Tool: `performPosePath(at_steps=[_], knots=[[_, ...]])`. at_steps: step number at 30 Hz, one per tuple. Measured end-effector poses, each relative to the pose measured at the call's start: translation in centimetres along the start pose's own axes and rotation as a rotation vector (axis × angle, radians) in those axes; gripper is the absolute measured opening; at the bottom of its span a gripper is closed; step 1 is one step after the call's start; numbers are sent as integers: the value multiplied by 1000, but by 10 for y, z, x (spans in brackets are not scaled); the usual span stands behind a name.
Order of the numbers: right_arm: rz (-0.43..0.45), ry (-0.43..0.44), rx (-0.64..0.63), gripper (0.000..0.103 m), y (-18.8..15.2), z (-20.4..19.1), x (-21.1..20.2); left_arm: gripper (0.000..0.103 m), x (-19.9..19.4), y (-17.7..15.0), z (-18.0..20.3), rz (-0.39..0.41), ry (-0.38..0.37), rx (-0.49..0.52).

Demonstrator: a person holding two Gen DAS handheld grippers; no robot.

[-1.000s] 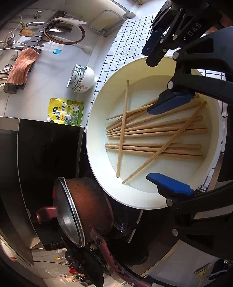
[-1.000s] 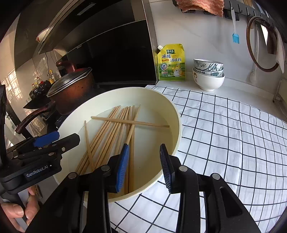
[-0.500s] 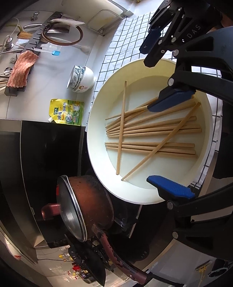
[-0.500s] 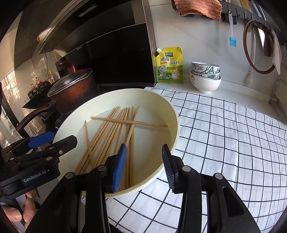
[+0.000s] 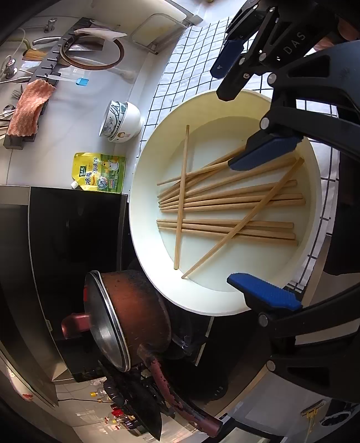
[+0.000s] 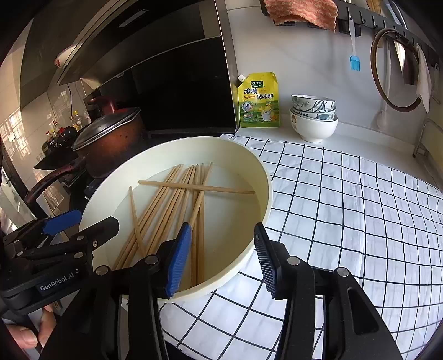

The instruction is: Organize utensils

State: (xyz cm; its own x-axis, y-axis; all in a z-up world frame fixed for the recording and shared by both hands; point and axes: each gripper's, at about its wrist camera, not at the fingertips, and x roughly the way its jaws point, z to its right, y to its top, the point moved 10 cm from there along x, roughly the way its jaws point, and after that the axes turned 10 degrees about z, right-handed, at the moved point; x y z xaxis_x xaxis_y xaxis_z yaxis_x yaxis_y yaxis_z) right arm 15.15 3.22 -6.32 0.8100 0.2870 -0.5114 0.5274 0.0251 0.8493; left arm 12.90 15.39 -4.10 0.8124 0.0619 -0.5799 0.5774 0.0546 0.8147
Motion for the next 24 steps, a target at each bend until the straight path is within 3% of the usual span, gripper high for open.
performPosePath(at_steps=[24], knots=[[-1,-22,9,57,-1,7,0,93,-1,-4,-4,-4,26,-9]])
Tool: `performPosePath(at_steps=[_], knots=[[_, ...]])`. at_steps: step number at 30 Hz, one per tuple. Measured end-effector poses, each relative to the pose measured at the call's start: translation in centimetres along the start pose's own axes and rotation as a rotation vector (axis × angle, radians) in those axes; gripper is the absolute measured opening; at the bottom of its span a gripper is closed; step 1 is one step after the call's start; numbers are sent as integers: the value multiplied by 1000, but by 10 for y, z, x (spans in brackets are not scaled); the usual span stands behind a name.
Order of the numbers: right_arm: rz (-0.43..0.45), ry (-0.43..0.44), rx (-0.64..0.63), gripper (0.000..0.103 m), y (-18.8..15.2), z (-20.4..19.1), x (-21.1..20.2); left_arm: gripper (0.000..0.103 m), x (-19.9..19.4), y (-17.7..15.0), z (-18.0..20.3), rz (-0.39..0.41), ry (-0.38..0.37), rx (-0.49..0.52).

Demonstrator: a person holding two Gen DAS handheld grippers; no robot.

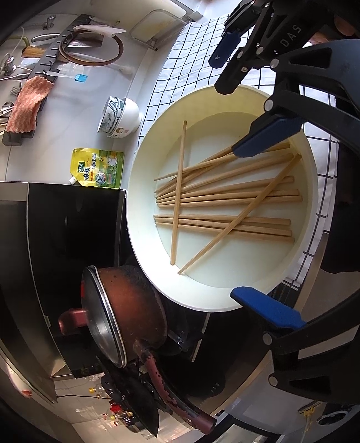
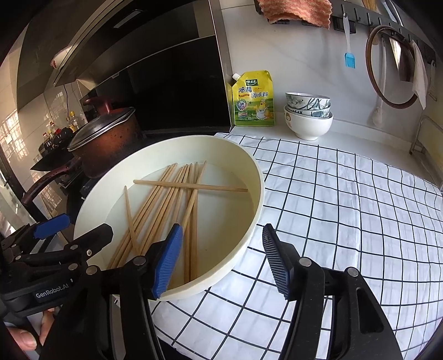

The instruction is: Organize utensils

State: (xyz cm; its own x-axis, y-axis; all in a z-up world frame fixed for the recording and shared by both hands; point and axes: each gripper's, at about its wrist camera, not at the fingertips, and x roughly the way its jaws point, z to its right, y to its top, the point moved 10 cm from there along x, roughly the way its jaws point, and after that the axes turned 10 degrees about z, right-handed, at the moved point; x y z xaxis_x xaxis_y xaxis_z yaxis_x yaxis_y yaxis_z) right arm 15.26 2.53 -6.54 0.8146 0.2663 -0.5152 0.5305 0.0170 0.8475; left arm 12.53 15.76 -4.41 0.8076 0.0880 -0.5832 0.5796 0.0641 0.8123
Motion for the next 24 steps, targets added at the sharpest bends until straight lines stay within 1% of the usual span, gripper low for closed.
performPosePath(at_steps=[3,14,24], knots=[[0,-2,-2,57,-1,0,0,94,0,0,-2,-3,5,-10],[1,-3,-6,59,-1,2,1,96,1,-1,-6,-11,38,6],[0,-3,-7,59,-2,2,2,96,3,-3,-8,-26,41,-1]])
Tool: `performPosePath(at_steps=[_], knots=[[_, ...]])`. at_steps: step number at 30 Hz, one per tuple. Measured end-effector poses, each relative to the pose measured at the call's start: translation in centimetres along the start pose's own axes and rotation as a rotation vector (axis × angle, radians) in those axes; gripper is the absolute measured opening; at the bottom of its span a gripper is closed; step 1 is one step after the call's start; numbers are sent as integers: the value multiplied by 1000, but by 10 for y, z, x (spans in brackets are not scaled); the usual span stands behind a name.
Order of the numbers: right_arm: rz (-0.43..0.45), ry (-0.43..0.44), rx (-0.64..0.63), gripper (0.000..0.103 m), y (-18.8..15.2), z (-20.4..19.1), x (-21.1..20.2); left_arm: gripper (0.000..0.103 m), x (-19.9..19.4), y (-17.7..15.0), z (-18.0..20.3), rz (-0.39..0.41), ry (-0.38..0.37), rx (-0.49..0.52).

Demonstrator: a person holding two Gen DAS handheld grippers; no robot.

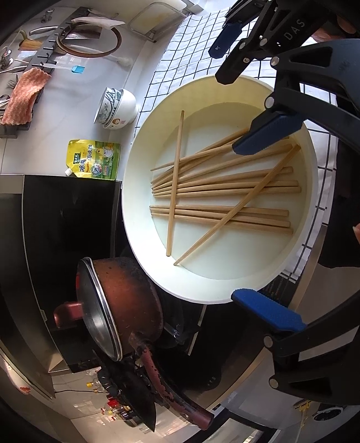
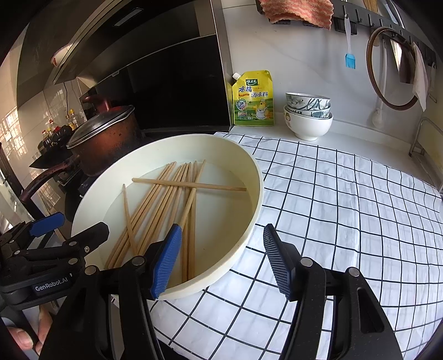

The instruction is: Organize utensils

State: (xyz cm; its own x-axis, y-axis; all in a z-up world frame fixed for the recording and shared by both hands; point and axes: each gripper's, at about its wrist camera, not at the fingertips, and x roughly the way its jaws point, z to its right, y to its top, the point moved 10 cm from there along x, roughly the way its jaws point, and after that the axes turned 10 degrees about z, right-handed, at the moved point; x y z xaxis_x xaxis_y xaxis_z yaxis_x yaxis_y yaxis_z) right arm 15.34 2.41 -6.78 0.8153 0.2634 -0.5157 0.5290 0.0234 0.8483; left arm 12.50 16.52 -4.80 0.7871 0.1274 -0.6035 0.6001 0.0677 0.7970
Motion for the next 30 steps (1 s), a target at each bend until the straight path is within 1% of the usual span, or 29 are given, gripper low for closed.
performPosePath(at_steps=[10,19,30], knots=[[-3,0,0,59,-1,0,1,96,2,-3,0,-13,-6,-8],[-3,1,-2,59,-2,-1,0,96,-1,-2,1,4,2,1],[-2,-1,5,59,-4,-1,0,96,0,-2,-2,0,10,-12]])
